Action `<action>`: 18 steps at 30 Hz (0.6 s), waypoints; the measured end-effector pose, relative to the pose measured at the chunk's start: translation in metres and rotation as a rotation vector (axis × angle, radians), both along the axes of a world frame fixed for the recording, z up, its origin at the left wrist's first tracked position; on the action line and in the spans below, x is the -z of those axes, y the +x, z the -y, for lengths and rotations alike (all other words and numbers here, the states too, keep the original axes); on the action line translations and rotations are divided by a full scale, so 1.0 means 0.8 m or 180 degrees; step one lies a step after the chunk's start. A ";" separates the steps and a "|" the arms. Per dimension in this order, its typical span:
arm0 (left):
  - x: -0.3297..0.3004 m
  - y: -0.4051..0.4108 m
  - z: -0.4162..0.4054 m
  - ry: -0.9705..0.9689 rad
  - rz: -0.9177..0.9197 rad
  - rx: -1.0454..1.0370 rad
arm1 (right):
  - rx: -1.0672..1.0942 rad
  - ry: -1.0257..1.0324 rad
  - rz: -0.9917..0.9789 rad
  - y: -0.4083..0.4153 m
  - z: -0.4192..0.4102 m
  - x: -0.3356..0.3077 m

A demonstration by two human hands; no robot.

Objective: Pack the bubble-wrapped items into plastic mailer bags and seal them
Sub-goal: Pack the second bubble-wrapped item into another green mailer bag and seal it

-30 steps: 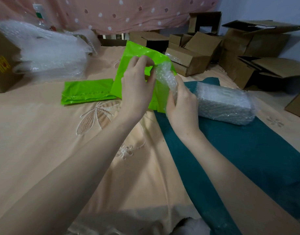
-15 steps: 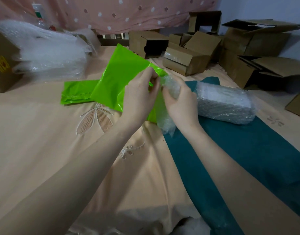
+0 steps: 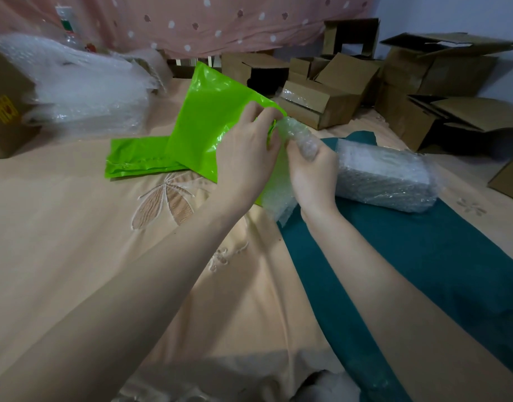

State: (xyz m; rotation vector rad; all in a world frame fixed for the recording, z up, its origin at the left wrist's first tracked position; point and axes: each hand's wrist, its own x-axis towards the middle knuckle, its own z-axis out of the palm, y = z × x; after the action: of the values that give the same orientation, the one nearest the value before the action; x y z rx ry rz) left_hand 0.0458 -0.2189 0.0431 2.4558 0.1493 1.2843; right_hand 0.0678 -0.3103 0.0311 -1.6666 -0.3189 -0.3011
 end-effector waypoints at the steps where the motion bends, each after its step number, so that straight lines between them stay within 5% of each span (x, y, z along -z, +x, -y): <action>1: -0.001 0.002 -0.001 -0.0016 -0.0006 0.0001 | 0.0001 -0.0077 0.0034 0.000 -0.001 0.001; 13: 0.006 0.008 -0.008 -0.0226 0.0200 0.0164 | 0.0043 -0.0463 0.0326 -0.006 0.000 0.006; 18: 0.016 0.002 -0.002 0.0402 0.0595 0.0425 | 0.0196 -0.0414 -0.0119 0.002 -0.002 -0.002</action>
State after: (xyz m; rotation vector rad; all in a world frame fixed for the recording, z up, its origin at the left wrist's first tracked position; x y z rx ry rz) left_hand 0.0473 -0.2173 0.0304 2.3850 -0.1459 1.4944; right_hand 0.0694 -0.3090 0.0330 -1.8105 -0.2639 -0.3000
